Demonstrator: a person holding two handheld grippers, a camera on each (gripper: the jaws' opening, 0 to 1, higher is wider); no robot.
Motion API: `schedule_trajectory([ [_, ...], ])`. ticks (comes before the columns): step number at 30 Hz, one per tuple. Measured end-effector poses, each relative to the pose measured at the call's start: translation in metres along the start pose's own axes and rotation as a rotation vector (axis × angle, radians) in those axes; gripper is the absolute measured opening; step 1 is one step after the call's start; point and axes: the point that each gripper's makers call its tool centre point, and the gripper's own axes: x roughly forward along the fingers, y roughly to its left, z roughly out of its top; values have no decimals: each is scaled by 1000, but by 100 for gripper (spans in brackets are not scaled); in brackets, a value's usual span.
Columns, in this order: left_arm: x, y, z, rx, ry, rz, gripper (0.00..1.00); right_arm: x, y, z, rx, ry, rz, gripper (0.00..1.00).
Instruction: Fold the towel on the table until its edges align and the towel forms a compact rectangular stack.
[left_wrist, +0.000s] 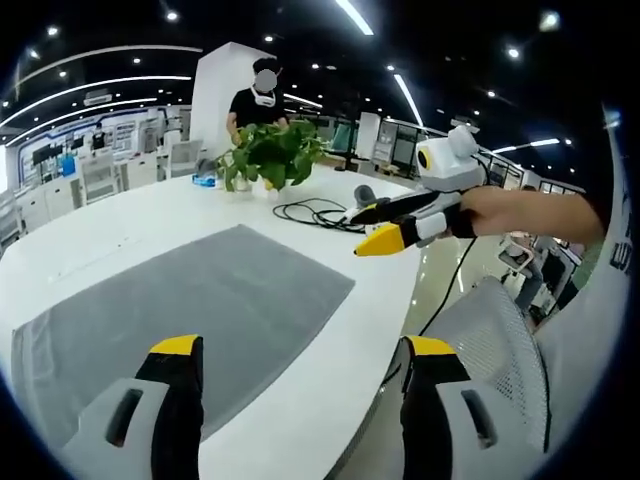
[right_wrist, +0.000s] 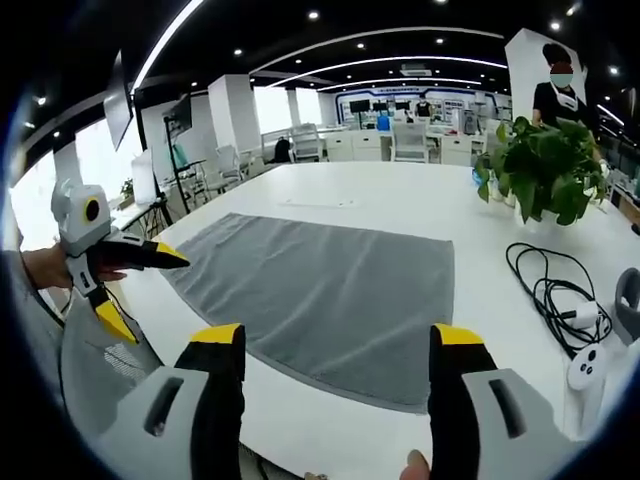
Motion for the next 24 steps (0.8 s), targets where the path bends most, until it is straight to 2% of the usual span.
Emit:
schedule_trajectory([
  [11, 18, -6, 1, 16, 11, -44, 81, 3, -14, 7, -4, 0, -15, 74],
  [24, 34, -19, 2, 7, 13, -115, 74, 12, -27, 8, -3, 22, -20, 73],
])
